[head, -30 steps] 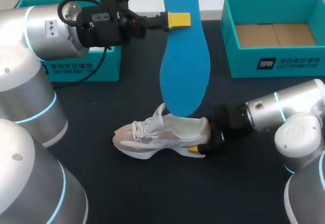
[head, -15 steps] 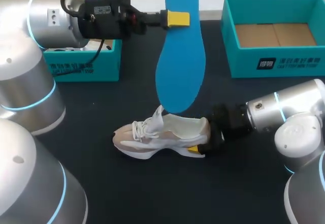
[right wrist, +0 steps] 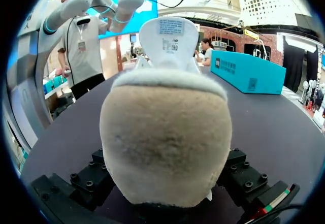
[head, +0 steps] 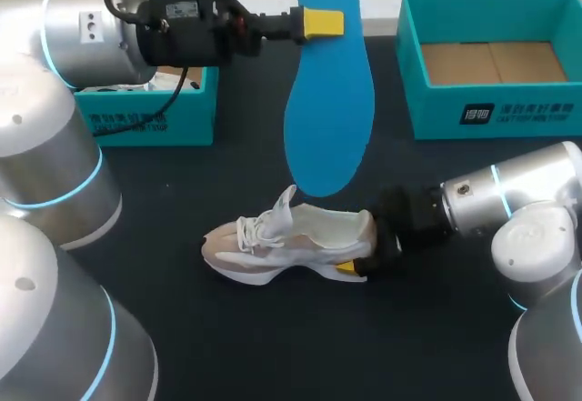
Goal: Take the shoe out of the shoebox, open the shoe tongue, remove and reinsert the insole, then place the shoe into the shoebox
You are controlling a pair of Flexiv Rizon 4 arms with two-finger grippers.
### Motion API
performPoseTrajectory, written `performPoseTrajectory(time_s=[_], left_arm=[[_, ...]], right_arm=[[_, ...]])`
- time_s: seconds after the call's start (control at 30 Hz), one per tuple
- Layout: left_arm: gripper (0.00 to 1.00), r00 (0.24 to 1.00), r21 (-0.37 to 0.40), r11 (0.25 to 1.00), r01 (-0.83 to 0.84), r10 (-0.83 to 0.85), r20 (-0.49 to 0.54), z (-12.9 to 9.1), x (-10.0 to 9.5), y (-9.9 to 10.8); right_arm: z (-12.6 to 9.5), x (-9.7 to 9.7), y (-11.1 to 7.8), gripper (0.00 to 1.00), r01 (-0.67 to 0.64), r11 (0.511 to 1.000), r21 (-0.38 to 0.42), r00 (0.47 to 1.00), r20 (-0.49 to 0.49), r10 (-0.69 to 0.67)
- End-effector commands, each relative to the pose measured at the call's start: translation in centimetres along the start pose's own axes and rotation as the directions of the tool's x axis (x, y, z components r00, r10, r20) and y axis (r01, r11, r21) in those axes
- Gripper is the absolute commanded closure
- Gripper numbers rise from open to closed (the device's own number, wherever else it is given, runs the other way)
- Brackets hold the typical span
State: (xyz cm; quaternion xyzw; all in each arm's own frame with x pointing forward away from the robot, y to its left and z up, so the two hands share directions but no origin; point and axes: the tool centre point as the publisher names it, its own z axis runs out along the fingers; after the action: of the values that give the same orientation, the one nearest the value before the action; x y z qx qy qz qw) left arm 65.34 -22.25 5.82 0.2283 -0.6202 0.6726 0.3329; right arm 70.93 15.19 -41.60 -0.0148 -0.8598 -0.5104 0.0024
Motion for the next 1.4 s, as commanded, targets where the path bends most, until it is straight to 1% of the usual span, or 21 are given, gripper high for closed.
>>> performPoseTrajectory(time_s=[0.03,0.77,0.8,0.83,0.87,1.2,1.23,1.27,1.4], left_arm=[[1.00,1.000,0.014,1.000,-0.001,0.001,0.005,-0.05,0.28,0.61],[1.00,1.000,0.014,1.000,-0.001,0.001,0.005,-0.05,0.28,0.61],[1.00,1.000,0.014,1.000,-0.001,0.001,0.005,-0.05,0.28,0.61],[1.00,1.000,0.014,1.000,-0.001,0.001,0.005,-0.05,0.28,0.61],[1.00,1.000,0.014,1.000,-0.001,0.001,0.005,-0.05,0.28,0.61],[1.00,1.000,0.014,1.000,-0.001,0.001,0.005,-0.05,0.28,0.61],[1.00,1.000,0.014,1.000,-0.001,0.001,0.005,-0.05,0.28,0.61],[1.00,1.000,0.014,1.000,-0.001,0.001,0.005,-0.05,0.28,0.61],[1.00,1.000,0.014,1.000,-0.001,0.001,0.005,-0.05,0.28,0.61]], right_arm=[[0.21,-0.01,-0.19,1.00,-0.001,1.000,0.004,1.000,0.002,0.001],[0.21,-0.01,-0.19,1.00,-0.001,1.000,0.004,1.000,0.002,0.001],[0.21,-0.01,-0.19,0.89,-0.001,1.000,0.004,1.000,0.002,0.001],[0.21,-0.01,-0.19,0.59,-0.001,1.000,0.004,1.000,0.002,0.001],[0.21,-0.01,-0.19,0.00,-0.001,1.000,0.004,1.000,0.002,0.001],[0.21,-0.01,-0.19,0.00,-0.001,1.000,0.004,1.000,0.002,0.001],[0.13,-0.10,-0.16,0.00,-0.007,1.000,-0.011,1.000,0.001,0.007],[0.09,-0.18,-0.12,0.00,-0.006,1.000,-0.008,1.000,-0.002,0.006],[0.03,-0.39,0.47,0.00,0.021,0.998,0.055,1.000,0.003,-0.021]])
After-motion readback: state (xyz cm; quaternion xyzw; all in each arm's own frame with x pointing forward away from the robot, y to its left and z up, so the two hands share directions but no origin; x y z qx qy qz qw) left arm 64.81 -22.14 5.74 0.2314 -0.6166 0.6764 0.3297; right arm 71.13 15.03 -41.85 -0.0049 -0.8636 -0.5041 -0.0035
